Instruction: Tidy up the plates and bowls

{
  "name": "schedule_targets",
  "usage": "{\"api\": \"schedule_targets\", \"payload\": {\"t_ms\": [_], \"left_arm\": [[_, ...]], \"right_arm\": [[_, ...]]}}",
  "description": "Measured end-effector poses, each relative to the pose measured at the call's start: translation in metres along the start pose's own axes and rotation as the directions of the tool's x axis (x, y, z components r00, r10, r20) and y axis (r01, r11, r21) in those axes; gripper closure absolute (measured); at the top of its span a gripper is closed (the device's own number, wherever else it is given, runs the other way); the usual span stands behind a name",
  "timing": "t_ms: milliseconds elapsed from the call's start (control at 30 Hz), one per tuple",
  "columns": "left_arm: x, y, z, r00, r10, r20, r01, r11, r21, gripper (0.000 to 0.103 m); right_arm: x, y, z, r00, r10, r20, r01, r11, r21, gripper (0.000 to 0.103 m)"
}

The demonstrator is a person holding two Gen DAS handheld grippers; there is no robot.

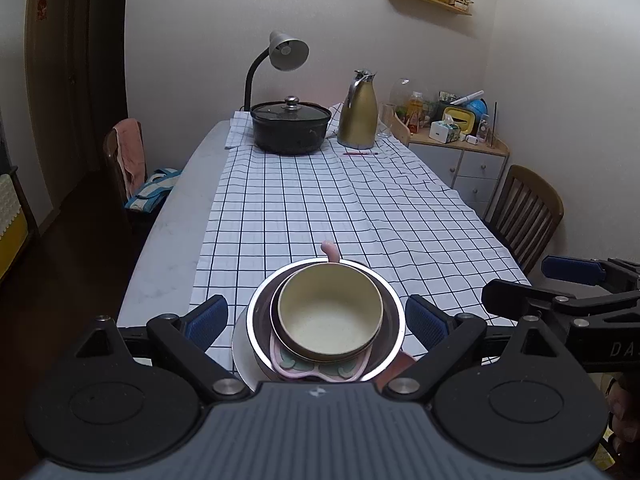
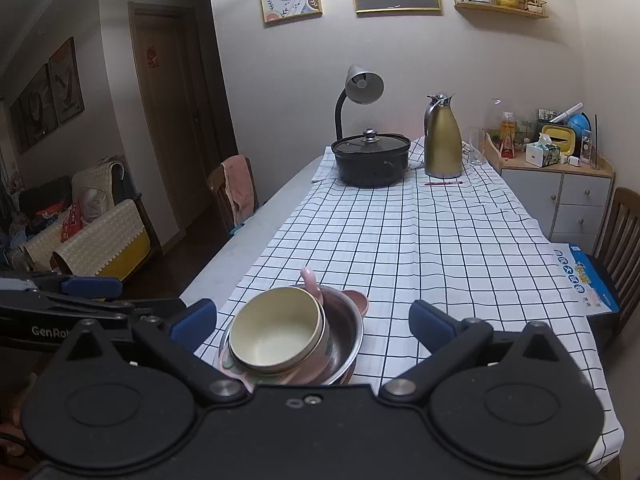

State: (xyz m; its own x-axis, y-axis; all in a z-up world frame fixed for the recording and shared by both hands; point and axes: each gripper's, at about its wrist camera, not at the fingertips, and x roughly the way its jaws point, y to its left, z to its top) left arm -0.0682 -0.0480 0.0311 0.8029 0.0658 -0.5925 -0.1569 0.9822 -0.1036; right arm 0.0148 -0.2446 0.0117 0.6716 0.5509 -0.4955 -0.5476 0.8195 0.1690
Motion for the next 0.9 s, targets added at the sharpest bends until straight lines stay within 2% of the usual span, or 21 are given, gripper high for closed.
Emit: {"api": "schedule_targets", "payload": {"t_ms": [667, 900], "left_arm": [[0.005, -0.009, -0.012, 0.996, -0.02, -0.088, 0.016, 0.999, -0.042, 0.007], [0.002, -0.012, -0.014, 0.997, -0.005, -0.081, 0.002, 0.999, -0.04, 0.007]], "right_arm": [[0.0, -0.006, -0.007, 0.997, 0.032, -0.068, -0.029, 0.999, 0.042, 0.0], [-0.001, -0.006, -0.008, 0.997, 0.03, -0.07, -0.028, 0.999, 0.038, 0.0]]}}
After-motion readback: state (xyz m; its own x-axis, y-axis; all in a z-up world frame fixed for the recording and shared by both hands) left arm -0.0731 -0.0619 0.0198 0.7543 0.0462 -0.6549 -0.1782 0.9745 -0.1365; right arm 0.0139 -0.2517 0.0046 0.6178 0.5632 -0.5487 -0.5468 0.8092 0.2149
